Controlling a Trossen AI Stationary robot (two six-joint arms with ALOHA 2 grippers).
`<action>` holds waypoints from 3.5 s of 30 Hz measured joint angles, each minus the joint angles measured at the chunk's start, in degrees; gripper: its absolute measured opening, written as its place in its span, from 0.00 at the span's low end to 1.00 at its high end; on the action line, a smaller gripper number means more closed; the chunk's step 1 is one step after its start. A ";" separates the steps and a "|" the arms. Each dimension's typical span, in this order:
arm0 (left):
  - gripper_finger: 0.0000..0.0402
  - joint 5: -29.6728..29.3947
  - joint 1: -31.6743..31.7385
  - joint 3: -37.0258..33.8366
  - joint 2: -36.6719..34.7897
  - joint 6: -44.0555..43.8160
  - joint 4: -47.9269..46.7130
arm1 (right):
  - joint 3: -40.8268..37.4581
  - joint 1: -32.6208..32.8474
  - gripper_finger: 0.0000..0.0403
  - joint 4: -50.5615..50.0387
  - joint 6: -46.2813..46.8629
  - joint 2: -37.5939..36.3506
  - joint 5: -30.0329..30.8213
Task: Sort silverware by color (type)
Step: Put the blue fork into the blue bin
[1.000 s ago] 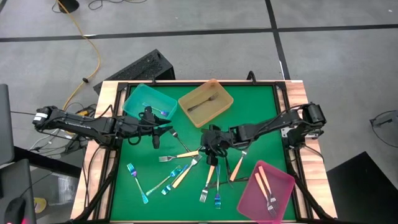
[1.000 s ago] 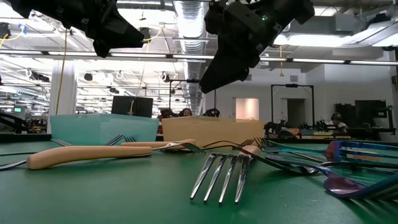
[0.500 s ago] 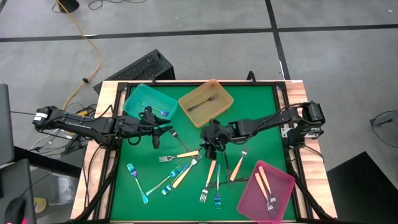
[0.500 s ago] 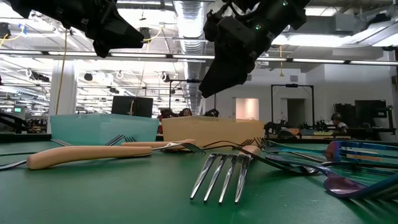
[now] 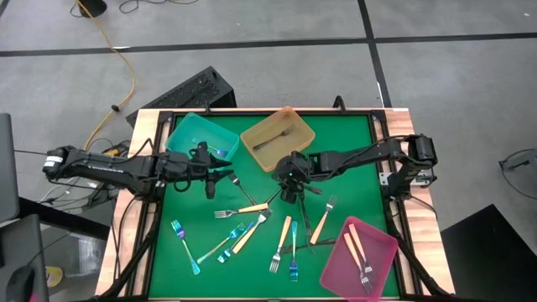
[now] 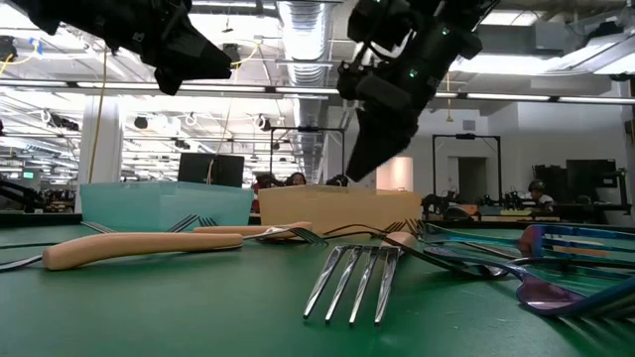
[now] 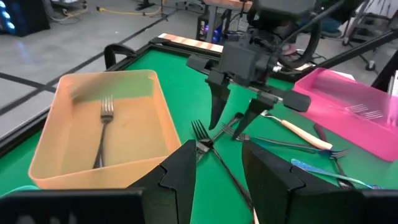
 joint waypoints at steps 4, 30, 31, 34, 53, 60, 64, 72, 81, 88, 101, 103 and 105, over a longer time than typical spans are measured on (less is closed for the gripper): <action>0.28 2.61 3.14 0.00 -0.02 -0.07 0.01 | 0.00 -0.20 0.48 -3.32 -0.02 0.00 -3.31; 0.28 6.01 4.97 0.00 0.00 -2.47 -2.15 | -0.13 22.45 0.48 -18.91 42.04 -0.04 -2.09; 0.28 6.00 4.87 0.00 -0.02 -2.62 -2.49 | -0.13 23.15 0.48 -18.87 43.48 -0.02 -1.43; 0.28 6.02 4.74 0.00 -0.01 -2.69 -2.67 | -0.14 24.78 0.48 -18.85 46.94 -0.04 -0.02; 0.28 4.32 0.94 0.00 -0.02 -3.19 -2.88 | -0.17 27.20 0.48 -17.37 55.07 4.17 2.31; 0.28 3.25 0.62 0.00 -0.02 -3.19 -2.97 | -0.22 26.79 0.47 -17.39 54.67 6.14 -0.38; 0.28 2.55 0.62 0.00 -0.02 -3.19 -2.99 | -0.22 26.78 0.42 -17.80 54.83 6.14 -0.56; 0.28 2.54 0.62 0.00 -0.02 -3.19 -3.07 | -0.22 26.70 0.17 -18.98 56.63 6.14 -0.93; 0.28 2.43 0.62 0.00 -0.02 -3.19 -3.48 | -0.15 26.12 0.06 -19.00 56.02 6.14 -0.97; 0.28 2.30 0.62 0.00 -0.02 -3.19 -3.49 | 4.37 25.59 0.05 -25.29 52.06 6.21 0.21; 0.28 2.32 0.62 0.00 -0.02 -2.58 -3.88 | 15.57 18.90 0.05 -32.07 35.52 6.19 9.85; 0.28 2.33 0.62 0.00 -0.02 -2.56 -4.42 | 16.43 18.37 0.05 -32.11 33.86 6.19 12.30; 0.28 2.33 0.62 0.00 -0.02 -2.56 -4.60 | 17.02 17.73 0.05 -32.07 32.41 6.19 13.59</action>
